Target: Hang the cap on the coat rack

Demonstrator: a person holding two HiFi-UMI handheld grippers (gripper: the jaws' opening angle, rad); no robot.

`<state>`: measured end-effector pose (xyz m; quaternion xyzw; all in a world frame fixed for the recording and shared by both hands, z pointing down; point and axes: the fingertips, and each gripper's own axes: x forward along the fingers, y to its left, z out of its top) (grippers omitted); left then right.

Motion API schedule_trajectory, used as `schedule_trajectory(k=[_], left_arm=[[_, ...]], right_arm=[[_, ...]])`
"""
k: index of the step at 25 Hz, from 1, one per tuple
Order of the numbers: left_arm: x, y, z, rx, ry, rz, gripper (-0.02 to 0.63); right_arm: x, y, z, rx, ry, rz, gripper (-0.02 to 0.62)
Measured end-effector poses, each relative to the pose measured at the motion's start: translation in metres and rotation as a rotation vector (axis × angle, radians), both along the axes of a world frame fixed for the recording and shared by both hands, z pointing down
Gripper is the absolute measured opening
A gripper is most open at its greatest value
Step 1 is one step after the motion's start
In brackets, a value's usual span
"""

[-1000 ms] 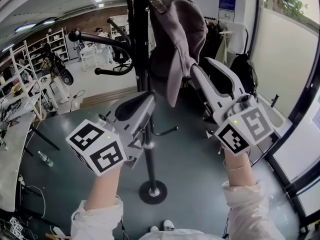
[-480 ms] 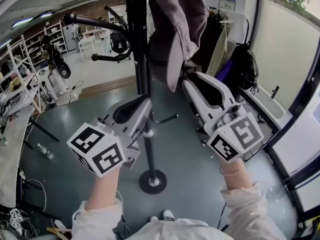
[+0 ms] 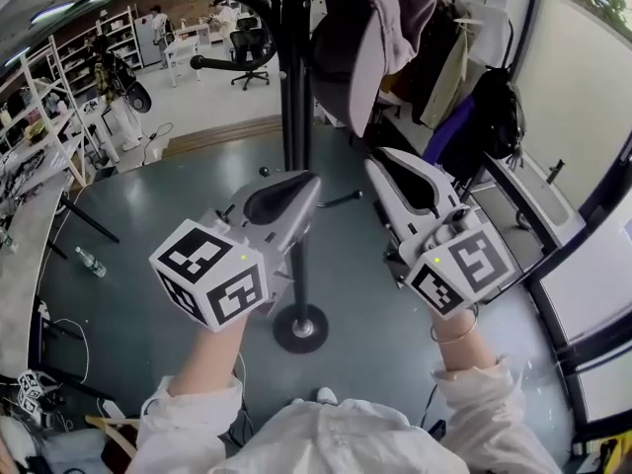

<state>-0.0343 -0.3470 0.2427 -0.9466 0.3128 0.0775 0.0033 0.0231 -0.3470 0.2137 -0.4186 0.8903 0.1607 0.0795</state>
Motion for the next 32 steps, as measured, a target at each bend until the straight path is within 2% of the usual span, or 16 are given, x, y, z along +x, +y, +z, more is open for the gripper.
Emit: schedule_trajectory(k=[7,19,27,32], left_arm=[[-0.005,0.001,0.020,-0.013,0.008,-0.007,0.017],[0.001,0.006,0.075,-0.098,0.015,0.010,0.017],[0.016,0.010,0.099,-0.128,0.005,0.021,0.017],[0.009,0.010,0.111,-0.160,0.049,0.019,0.017]], right_arm=[[-0.005,0.001,0.041,-0.075,0.011,-0.029,0.034],[-0.016,0.001,0.097,-0.175,0.031,-0.049,0.026],[-0.017,0.003,0.138,-0.268,-0.011,-0.065,0.014],[-0.020,0.000,0.149,-0.289,0.004,-0.069,0.014]])
